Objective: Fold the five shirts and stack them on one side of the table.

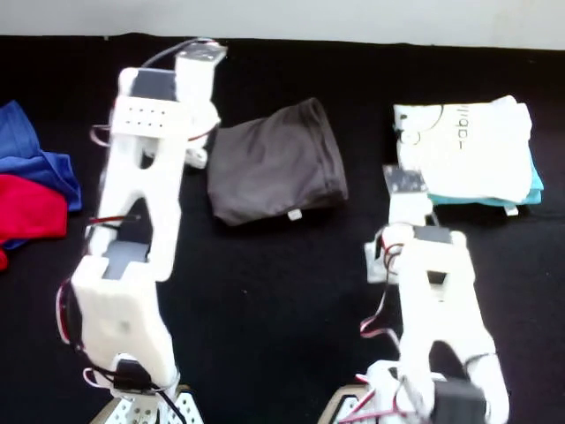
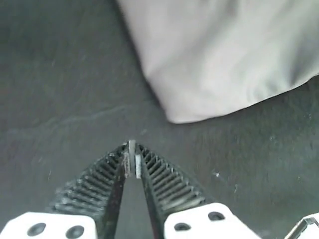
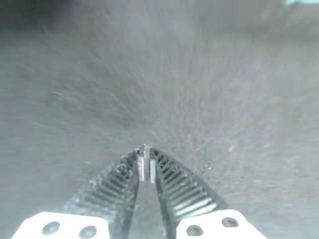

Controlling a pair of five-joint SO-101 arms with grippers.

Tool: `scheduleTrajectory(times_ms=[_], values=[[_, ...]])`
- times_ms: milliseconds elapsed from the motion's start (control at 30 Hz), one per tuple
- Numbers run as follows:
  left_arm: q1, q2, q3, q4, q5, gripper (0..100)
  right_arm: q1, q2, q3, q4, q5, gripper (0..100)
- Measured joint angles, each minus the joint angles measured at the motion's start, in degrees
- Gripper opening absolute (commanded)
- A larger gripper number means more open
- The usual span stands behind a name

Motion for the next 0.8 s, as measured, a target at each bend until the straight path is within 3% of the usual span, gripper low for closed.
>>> scheduleTrajectory(times_ms=[200, 567, 667, 800], values=[[-8.3, -5.5, 18.8, -9.5, 0.1, 1, -6.4, -1.8, -11.8, 6.9, 0.0, 0.6], [-12.0, -19.8, 63.6, -48.0, 0.3, 1, -16.5, 22.1, -48.1, 17.8, -0.2, 0.6], [-11.5, -20.0, 69.1, -55.6, 0.3, 1, -17.8, 28.0, -53.5, 18.5, -0.2, 0.6], [-11.5, -20.0, 69.5, -57.8, 0.3, 1, -18.0, 35.5, -54.8, 18.5, -0.2, 0.6]])
